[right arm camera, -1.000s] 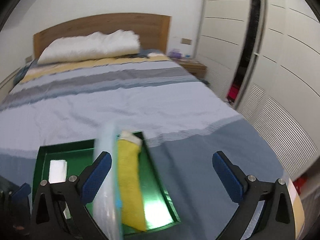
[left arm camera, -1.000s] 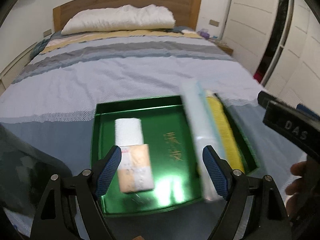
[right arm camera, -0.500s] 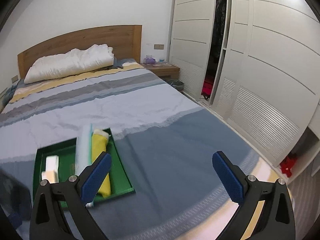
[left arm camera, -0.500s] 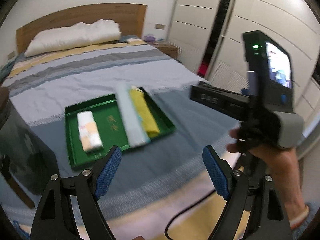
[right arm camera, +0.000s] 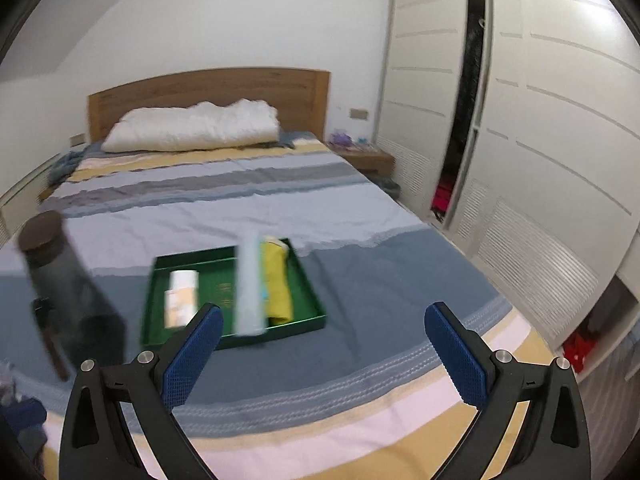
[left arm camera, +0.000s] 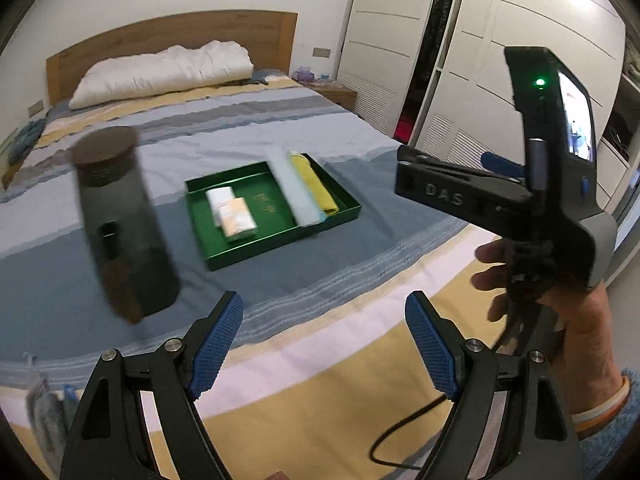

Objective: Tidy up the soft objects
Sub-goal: 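Raise both tools away from the tray and turn toward the socks, then move the left tool to the grey sock while the right tool approaches the green mitt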

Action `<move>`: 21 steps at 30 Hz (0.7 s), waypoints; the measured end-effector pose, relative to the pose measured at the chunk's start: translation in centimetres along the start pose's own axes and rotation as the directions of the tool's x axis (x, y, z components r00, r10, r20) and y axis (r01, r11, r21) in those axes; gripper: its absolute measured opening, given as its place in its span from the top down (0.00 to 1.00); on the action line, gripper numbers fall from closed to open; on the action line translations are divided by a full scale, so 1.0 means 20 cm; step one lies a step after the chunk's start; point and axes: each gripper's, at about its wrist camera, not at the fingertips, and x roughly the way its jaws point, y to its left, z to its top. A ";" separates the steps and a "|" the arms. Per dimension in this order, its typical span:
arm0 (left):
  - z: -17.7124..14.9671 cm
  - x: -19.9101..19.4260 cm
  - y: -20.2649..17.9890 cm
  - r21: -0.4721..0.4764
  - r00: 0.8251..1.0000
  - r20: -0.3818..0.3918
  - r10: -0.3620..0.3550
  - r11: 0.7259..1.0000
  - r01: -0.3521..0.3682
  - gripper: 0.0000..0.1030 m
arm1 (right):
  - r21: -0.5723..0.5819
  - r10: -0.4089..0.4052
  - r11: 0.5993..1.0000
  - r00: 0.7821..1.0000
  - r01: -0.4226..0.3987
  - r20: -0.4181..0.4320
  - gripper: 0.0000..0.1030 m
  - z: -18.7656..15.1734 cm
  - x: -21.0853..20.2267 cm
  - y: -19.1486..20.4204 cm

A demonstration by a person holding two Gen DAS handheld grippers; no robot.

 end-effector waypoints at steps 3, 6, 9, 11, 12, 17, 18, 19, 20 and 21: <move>-0.06 -0.15 0.09 -0.006 0.999 0.030 0.036 0.999 -0.035 0.23 | -0.016 0.023 1.000 0.999 -0.023 0.027 0.00 -0.04 -0.18 0.06; -0.12 -0.30 0.19 -0.022 0.996 0.052 0.069 0.997 -0.068 0.23 | -0.037 0.061 0.998 0.997 -0.059 0.049 0.00 -0.09 -0.36 0.14; -0.19 -0.43 0.30 -0.049 0.990 0.077 0.118 0.992 -0.115 0.23 | -0.051 0.106 0.993 0.993 -0.103 0.058 0.00 -0.13 -0.52 0.23; -0.22 -0.51 0.38 -0.075 0.985 0.086 0.148 0.987 -0.142 0.23 | -0.069 0.133 0.989 0.989 -0.128 0.071 0.00 -0.16 -0.62 0.29; -0.24 -0.56 0.42 -0.086 0.982 0.097 0.161 0.985 -0.153 0.23 | -0.072 0.142 0.988 0.987 -0.136 0.077 0.00 -0.17 -0.66 0.30; -0.36 -0.78 0.58 -0.119 0.951 0.165 0.261 0.963 -0.244 0.23 | -0.084 0.216 0.975 0.971 -0.208 0.104 0.00 -0.24 -0.90 0.43; -0.37 -0.80 0.60 -0.127 0.948 0.166 0.271 0.959 -0.252 0.23 | -0.089 0.228 0.972 0.968 -0.219 0.104 0.00 -0.25 -0.93 0.46; -0.40 -0.82 0.64 -0.136 0.944 0.168 0.283 0.955 -0.263 0.23 | -0.099 0.242 0.968 0.965 -0.232 0.100 0.00 -0.28 -0.98 0.48; -0.43 -0.84 0.66 -0.140 0.941 0.168 0.295 0.952 -0.274 0.22 | -0.110 0.257 0.963 0.962 -0.247 0.091 0.00 -0.31 -1.01 0.52; -0.46 -0.86 0.69 -0.149 0.935 0.165 0.315 0.945 -0.292 0.22 | -0.119 0.268 0.959 0.960 -0.258 0.085 0.00 -0.33 -1.03 0.55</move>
